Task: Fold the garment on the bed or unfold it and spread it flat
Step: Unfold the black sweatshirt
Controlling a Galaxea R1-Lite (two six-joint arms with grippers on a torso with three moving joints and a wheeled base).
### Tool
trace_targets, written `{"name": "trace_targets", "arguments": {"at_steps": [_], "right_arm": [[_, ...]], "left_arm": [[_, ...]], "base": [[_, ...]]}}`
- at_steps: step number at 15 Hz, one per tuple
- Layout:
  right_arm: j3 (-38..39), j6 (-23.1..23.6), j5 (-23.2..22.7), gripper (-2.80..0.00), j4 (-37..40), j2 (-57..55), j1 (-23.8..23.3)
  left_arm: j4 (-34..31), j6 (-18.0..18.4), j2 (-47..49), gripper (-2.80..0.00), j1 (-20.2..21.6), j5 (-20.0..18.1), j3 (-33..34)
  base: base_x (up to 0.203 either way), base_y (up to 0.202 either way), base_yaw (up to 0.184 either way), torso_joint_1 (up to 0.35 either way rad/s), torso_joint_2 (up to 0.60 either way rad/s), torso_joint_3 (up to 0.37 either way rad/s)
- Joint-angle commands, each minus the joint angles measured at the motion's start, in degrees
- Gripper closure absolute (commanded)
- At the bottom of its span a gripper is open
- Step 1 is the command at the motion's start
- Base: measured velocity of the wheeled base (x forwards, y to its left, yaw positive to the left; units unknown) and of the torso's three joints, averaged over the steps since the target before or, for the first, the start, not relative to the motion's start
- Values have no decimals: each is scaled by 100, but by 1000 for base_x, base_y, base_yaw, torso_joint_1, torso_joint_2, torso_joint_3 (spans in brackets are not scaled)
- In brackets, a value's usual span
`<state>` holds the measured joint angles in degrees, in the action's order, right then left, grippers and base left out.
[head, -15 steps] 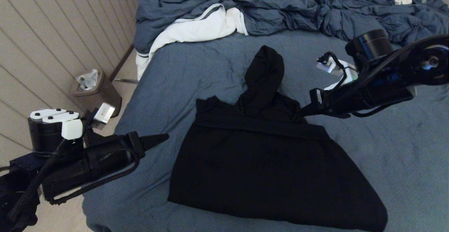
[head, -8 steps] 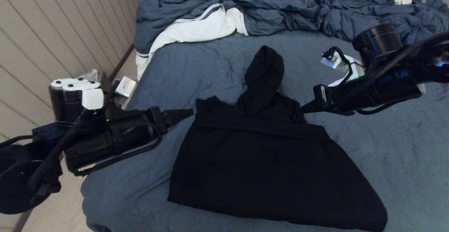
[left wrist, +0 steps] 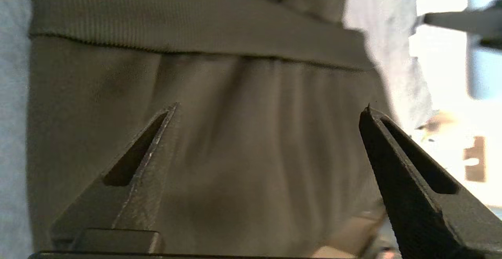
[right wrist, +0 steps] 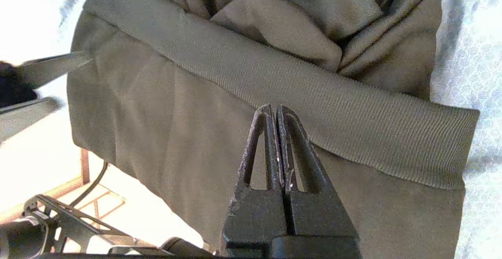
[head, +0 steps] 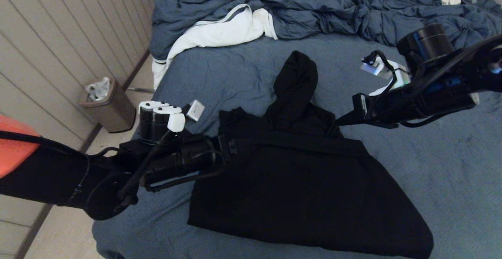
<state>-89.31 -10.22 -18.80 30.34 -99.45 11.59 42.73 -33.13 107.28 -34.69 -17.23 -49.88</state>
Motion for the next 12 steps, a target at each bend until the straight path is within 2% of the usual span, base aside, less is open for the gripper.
{"name": "trace_targets", "arguments": {"at_steps": [1, 3, 5, 7, 11, 12], "right_arm": [[1, 0, -10, 0, 16, -39, 1], [34, 2, -19, 0, 8, -48, 9], [45, 11, -19, 0, 7, -57, 10], [63, 20, -19, 0, 7, -66, 10], [63, 20, -19, 0, 7, -57, 18], [63, 20, -19, 0, 7, -66, 18]], "left_arm": [[194, 38, 572, -280, 27, -1, -33], [383, 370, 872, -280, 243, 90, -125], [491, 627, 1030, -280, 361, 553, -138], [724, 650, 1146, -280, 366, 678, -83], [676, 633, 1082, -280, 322, 694, -83], [671, 632, 1058, 0, 266, 703, -70]], "base": [[0, 0, 0, 0, 0, 0], [0, 0, 0, 0, 0, 0], [0, 0, 0, 0, 0, 0], [0, 0, 0, 0, 0, 0], [0, 0, 0, 0, 0, 0], [0, 0, 0, 0, 0, 0]]}}
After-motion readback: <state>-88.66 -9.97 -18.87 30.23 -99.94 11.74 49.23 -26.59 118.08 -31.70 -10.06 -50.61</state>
